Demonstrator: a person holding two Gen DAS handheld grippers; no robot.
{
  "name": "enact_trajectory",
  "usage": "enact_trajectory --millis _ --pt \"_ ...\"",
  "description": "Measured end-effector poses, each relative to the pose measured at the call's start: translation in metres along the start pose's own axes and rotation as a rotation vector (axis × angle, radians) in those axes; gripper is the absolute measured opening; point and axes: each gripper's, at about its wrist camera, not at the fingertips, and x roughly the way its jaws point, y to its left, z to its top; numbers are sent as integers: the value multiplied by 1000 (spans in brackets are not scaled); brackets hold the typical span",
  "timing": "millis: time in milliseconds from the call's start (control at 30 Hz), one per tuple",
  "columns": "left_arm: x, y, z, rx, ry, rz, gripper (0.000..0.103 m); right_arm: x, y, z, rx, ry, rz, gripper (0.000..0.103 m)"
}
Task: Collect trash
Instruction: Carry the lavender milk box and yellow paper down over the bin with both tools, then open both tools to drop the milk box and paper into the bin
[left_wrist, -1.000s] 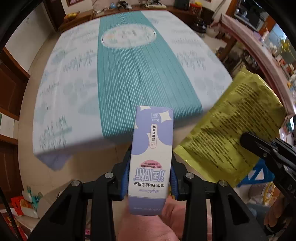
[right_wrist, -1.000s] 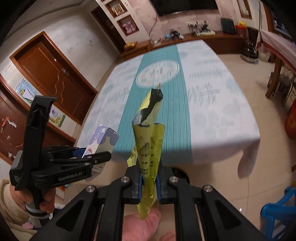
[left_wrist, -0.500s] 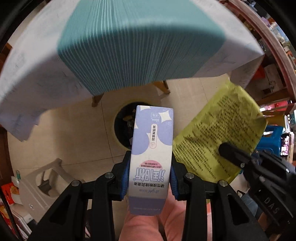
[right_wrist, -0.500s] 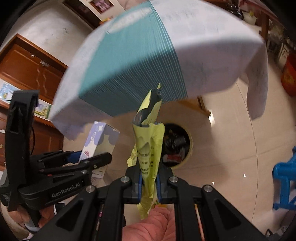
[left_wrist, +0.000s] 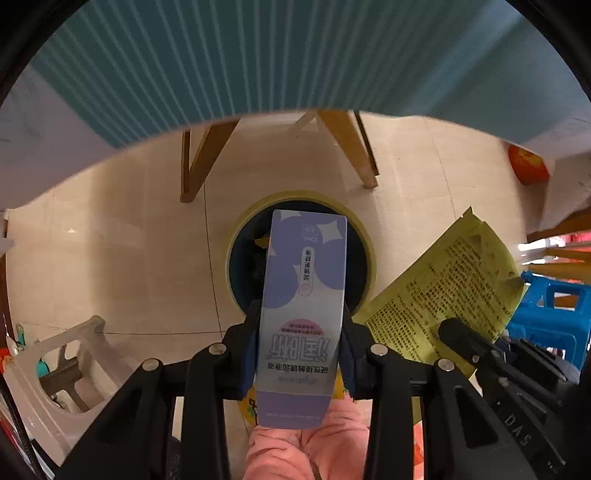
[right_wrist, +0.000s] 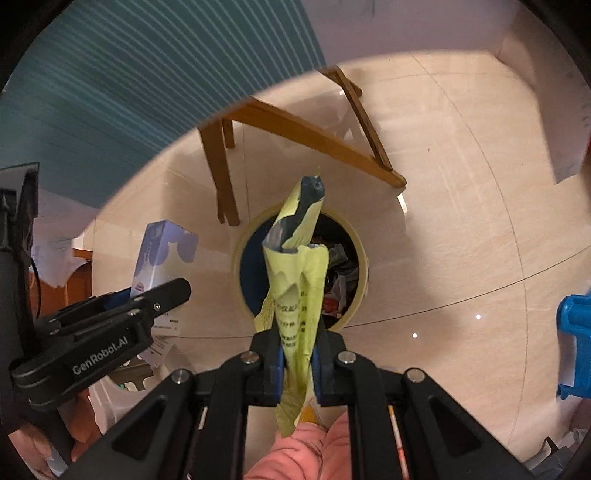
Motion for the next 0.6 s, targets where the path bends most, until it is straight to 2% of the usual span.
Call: enact_trajectory --millis 233,600 --pt "34 4 9 -15 26 1 35 31 0 10 -13 33 -7 11" --pt "44 8 24 -34 43 -5 37 62 3 25 -23 64 -21 12"
